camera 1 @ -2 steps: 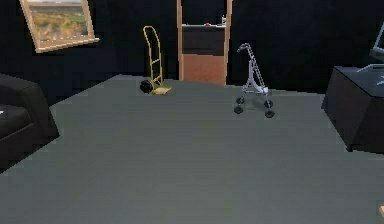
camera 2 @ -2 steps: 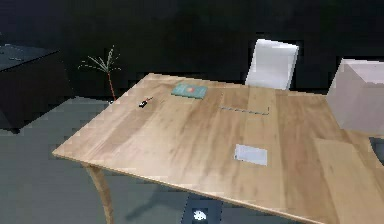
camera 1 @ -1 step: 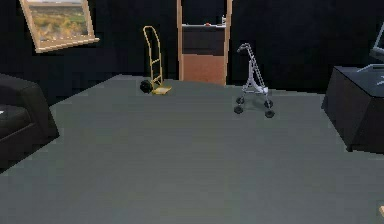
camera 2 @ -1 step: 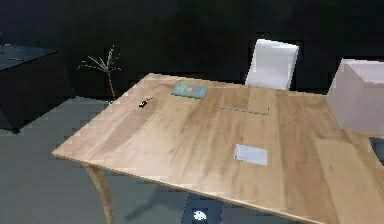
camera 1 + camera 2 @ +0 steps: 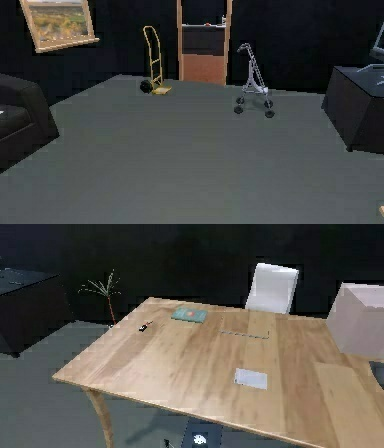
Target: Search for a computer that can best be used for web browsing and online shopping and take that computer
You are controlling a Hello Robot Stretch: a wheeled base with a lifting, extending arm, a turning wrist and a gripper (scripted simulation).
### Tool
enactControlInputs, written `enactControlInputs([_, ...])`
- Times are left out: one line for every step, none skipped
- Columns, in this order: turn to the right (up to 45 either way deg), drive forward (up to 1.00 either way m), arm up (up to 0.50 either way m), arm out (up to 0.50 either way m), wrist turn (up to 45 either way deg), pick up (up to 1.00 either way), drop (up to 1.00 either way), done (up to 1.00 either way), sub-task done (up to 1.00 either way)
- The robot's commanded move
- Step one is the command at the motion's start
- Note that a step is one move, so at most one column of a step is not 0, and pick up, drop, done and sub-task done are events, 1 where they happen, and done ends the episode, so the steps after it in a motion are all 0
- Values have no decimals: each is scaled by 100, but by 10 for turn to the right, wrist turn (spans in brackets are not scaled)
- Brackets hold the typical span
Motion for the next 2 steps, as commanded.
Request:
enactControlInputs([0, 0, 0, 0, 450, 0, 0, 0, 0])
enactControlInputs([0, 0, 0, 0, 390, 0, 0, 0, 0])
